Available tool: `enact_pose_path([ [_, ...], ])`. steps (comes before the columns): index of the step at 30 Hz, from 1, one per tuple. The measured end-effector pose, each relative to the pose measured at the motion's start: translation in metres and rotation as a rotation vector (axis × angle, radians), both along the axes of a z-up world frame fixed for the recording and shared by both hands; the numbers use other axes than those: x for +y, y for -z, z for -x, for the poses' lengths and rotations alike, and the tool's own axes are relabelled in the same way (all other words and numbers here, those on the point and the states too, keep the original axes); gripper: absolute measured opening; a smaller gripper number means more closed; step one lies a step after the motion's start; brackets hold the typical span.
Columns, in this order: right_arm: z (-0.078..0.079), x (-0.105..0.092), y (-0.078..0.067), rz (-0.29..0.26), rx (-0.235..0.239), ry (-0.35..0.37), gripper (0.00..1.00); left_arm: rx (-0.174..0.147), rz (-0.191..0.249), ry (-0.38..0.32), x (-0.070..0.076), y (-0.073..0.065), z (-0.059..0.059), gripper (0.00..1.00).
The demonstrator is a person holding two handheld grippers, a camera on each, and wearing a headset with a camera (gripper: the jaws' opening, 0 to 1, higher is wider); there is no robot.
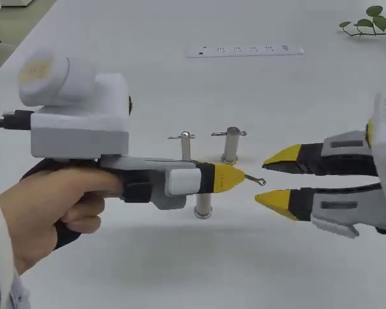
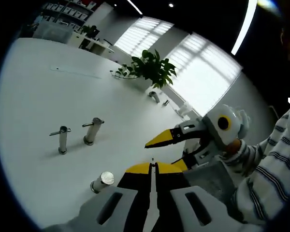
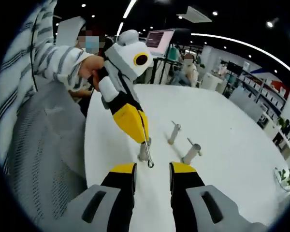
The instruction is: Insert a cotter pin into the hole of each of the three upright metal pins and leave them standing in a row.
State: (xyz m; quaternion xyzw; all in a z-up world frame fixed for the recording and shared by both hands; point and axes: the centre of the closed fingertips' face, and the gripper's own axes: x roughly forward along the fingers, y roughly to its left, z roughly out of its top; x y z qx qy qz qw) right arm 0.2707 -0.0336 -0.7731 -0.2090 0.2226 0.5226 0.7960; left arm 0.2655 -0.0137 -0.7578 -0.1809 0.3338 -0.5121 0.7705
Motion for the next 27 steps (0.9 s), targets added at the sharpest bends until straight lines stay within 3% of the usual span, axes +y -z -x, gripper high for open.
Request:
enact_pose_path([
  [2,0.003,-0.003,-0.001,-0.043,0.074,-0.002,0.28,-0.046,-0.003,0.032,-0.001,-0.002,0.003,0.0],
  [6,0.012,-0.003,-0.003,-0.089,0.17,-0.045,0.27,-0.127,-0.011,0.102,-0.004,-0.005,0.01,0.0],
  [8,0.01,-0.004,-0.004,-0.101,0.173,-0.043,0.28,-0.142,-0.008,0.123,-0.004,-0.007,0.013,0.0],
  [9,0.013,-0.002,-0.004,-0.114,0.197,-0.064,0.27,-0.168,-0.003,0.154,-0.005,-0.009,0.016,0.0],
  [11,0.018,0.001,-0.004,-0.14,0.236,-0.08,0.27,-0.188,-0.002,0.164,-0.003,-0.01,0.014,0.0],
  [13,0.024,0.004,-0.003,-0.15,0.266,-0.107,0.24,-0.244,-0.005,0.192,-0.004,-0.012,0.016,0.0],
  [16,0.028,0.007,-0.002,-0.141,0.265,-0.133,0.2,-0.241,0.004,0.196,-0.005,-0.013,0.017,0.0],
  [20,0.031,0.011,-0.003,-0.151,0.263,-0.148,0.17,-0.284,-0.011,0.219,-0.004,-0.011,0.019,0.0],
  [27,0.036,0.013,-0.001,-0.145,0.265,-0.176,0.11,-0.306,-0.013,0.239,-0.005,-0.011,0.021,0.0],
])
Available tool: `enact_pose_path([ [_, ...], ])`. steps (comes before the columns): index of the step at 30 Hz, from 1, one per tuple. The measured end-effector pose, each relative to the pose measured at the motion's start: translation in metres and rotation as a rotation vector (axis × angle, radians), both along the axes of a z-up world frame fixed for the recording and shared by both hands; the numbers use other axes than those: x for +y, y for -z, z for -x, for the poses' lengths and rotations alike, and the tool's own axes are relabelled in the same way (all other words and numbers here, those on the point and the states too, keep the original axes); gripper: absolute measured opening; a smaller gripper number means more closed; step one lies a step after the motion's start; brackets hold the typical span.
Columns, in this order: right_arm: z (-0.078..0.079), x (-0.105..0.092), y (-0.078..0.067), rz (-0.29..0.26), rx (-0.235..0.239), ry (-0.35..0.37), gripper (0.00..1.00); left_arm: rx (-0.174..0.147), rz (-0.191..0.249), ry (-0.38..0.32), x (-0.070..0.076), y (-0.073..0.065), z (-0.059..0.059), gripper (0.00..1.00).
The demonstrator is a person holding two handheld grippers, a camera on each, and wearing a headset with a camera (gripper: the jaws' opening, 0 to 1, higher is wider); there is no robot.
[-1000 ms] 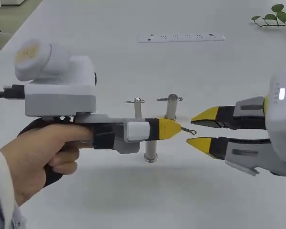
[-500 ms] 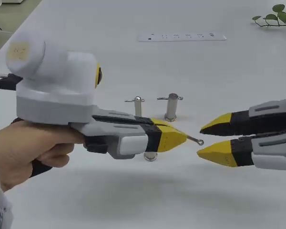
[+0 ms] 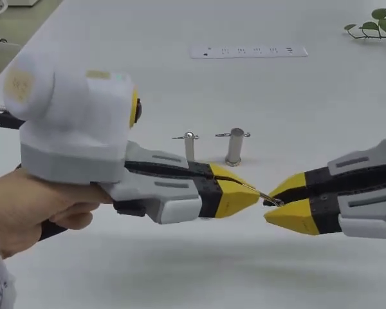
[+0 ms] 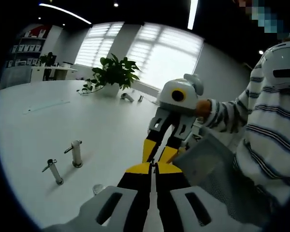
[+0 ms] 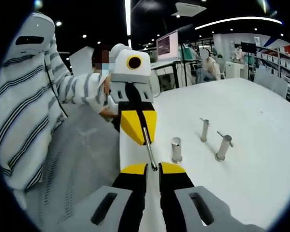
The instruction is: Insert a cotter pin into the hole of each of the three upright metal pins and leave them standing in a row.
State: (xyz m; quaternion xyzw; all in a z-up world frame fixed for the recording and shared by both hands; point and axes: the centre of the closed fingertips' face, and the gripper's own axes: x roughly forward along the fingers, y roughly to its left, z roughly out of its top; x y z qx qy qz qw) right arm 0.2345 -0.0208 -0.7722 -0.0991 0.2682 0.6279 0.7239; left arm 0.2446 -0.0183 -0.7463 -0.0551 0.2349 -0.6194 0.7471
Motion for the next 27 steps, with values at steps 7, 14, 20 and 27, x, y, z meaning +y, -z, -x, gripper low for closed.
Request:
enact_pose_path([
  [7,0.002,0.0,-0.001,-0.005,-0.002,-0.008,0.06,-0.011,0.001,0.011,0.0,0.001,0.001,0.01],
  [14,0.003,-0.002,-0.002,0.005,-0.036,-0.045,0.05,-0.027,-0.014,0.022,0.001,0.005,0.002,0.01],
  [20,0.005,-0.002,-0.002,0.03,-0.053,-0.074,0.05,-0.026,-0.024,0.032,0.002,0.01,0.005,0.01],
  [27,0.008,-0.002,-0.004,0.043,-0.056,-0.1,0.04,-0.037,-0.038,0.055,0.002,0.014,0.009,0.01],
])
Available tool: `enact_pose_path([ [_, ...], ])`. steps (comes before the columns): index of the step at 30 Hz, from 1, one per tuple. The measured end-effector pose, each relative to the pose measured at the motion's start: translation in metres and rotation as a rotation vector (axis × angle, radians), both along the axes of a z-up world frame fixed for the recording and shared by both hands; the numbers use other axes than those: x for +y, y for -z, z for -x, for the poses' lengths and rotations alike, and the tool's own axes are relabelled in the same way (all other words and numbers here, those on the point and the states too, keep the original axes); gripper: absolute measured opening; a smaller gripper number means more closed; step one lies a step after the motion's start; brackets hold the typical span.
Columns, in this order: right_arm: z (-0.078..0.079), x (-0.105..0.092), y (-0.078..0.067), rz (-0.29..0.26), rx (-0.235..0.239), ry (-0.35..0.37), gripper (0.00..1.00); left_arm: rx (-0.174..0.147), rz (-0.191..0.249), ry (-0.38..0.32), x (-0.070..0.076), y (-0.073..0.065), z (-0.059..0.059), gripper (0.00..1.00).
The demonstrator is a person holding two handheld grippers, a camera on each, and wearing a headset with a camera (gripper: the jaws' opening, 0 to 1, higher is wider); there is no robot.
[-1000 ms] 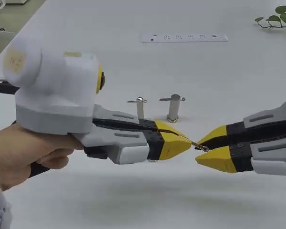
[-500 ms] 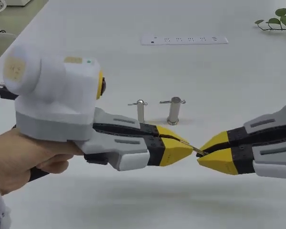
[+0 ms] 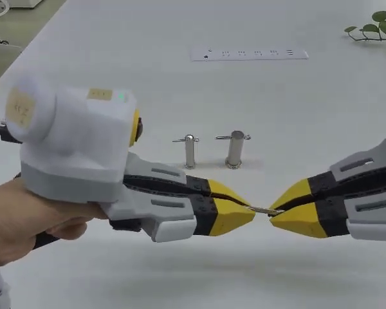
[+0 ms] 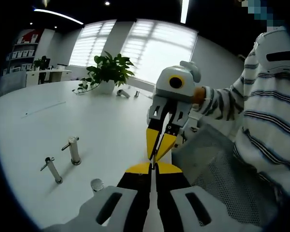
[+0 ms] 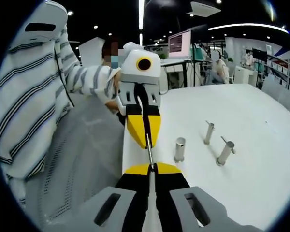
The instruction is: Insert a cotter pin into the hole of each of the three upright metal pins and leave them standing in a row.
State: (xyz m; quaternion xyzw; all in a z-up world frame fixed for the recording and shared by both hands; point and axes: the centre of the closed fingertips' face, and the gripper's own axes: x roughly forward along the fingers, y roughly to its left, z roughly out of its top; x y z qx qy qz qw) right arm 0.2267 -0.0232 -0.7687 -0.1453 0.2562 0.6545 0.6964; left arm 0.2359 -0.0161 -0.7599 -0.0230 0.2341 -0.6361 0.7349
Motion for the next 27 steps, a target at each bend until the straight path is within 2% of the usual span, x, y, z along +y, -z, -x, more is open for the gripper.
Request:
enact_pose_path([
  [1,0.001,0.0,0.0,0.004,0.0,-0.009,0.04,0.014,-0.008,0.002,0.0,0.003,0.001,0.01],
  [6,0.004,-0.002,0.0,0.016,0.006,-0.032,0.03,0.005,-0.029,0.014,-0.001,0.008,0.005,0.01],
  [11,0.0,-0.003,0.002,0.032,0.004,-0.021,0.03,0.044,-0.009,-0.02,0.0,0.007,0.003,0.01],
  [17,-0.005,-0.004,0.005,0.044,-0.002,-0.016,0.03,0.016,-0.03,-0.042,0.004,0.01,-0.002,0.01],
  [22,-0.018,-0.009,0.017,0.127,-0.055,0.001,0.03,0.01,-0.069,-0.083,0.016,0.019,-0.009,0.0],
  [27,-0.025,-0.011,0.023,0.15,-0.057,0.012,0.03,-0.004,-0.111,-0.125,0.031,0.031,-0.014,0.04],
])
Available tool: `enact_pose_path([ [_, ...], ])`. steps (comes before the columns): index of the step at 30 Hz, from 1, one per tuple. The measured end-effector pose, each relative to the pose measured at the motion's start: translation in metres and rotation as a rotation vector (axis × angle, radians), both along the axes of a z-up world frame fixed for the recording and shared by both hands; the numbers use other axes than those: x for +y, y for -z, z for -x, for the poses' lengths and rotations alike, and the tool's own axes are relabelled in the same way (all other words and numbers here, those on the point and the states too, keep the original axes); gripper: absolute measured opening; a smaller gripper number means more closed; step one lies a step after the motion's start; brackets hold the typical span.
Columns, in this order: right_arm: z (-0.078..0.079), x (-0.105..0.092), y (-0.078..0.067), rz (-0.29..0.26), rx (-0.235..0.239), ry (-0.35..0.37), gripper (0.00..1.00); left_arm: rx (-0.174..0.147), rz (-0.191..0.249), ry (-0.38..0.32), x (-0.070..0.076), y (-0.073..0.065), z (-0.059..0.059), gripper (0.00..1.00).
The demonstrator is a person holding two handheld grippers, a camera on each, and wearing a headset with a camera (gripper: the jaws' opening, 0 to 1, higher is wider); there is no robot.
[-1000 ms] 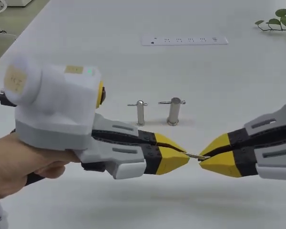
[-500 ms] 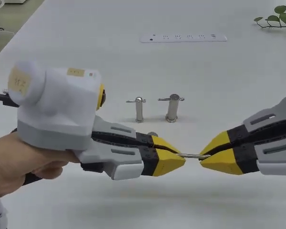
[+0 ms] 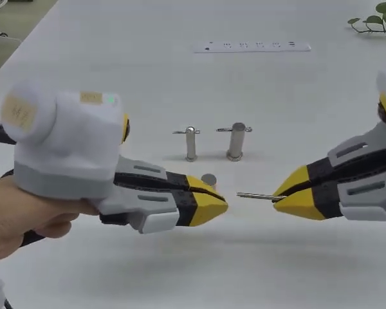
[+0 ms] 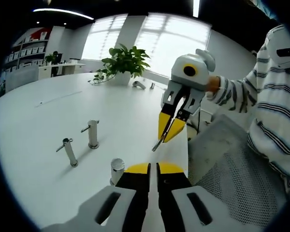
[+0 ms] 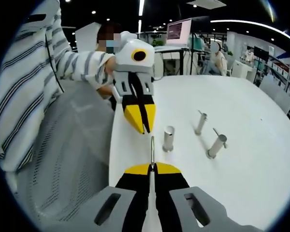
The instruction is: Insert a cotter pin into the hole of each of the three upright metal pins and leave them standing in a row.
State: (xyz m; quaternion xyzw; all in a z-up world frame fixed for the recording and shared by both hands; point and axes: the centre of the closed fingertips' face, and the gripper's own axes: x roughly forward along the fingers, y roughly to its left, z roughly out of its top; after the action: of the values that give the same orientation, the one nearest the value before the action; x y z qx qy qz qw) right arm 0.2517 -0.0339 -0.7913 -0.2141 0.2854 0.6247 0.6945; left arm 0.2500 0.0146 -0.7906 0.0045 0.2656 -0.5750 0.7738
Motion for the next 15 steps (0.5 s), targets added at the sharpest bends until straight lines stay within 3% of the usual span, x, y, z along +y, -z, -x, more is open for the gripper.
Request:
enact_pose_path([
  [6,-0.011,-0.001,0.008,0.051,-0.003,0.026,0.03,0.002,-0.043,-0.041,0.013,0.01,-0.005,0.06],
  [15,-0.022,0.003,0.015,0.084,-0.005,0.031,0.03,0.016,-0.067,-0.1,0.021,0.021,-0.016,0.16],
])
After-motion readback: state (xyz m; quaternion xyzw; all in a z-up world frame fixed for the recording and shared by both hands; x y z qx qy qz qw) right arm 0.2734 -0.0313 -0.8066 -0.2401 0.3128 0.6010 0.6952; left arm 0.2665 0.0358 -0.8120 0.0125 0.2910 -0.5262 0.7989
